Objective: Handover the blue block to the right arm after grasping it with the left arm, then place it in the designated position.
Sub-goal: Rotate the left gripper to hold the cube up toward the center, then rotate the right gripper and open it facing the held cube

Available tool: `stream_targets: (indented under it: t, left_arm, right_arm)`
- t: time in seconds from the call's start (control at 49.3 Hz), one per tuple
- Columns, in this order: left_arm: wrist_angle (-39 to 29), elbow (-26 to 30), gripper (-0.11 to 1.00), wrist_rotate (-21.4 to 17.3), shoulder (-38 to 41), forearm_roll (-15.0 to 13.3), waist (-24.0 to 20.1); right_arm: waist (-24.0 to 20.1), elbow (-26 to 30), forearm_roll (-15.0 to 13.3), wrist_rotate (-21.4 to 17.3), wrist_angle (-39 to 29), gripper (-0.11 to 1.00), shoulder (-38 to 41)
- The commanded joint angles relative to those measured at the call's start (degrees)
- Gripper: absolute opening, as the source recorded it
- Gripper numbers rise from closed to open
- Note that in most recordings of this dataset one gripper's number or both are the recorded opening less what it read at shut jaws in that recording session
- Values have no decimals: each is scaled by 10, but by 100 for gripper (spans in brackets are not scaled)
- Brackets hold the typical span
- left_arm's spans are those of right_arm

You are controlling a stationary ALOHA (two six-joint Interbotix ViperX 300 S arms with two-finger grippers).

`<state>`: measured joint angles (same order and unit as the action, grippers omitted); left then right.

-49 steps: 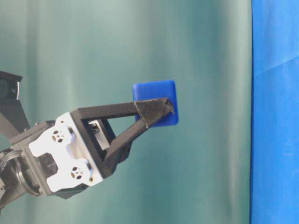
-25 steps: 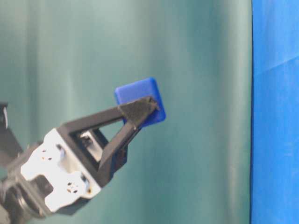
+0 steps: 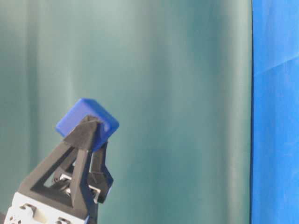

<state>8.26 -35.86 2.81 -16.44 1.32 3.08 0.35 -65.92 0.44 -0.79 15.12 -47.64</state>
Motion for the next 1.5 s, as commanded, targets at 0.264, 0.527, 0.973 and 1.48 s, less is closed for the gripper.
stream_targets:
  t: [0.264, 0.527, 0.973, 1.48]
  left_arm:
    - [25, 1, 48, 3, -9, -2, -1]
    - [25, -1, 48, 6, -10, -3, -2]
    - [25, -1, 48, 8, -10, -4, -1]
    - [27, -1, 48, 8, -11, -4, -2]
  right_arm:
    - [1, 17, -1, 0, 8, 97, 5]
    - [0, 24, -29, 12, 6, 97, 6]
    - [0, 62, -236, 182, -25, 97, -1]
    - [-11, 68, -383, 337, -22, 97, -4]
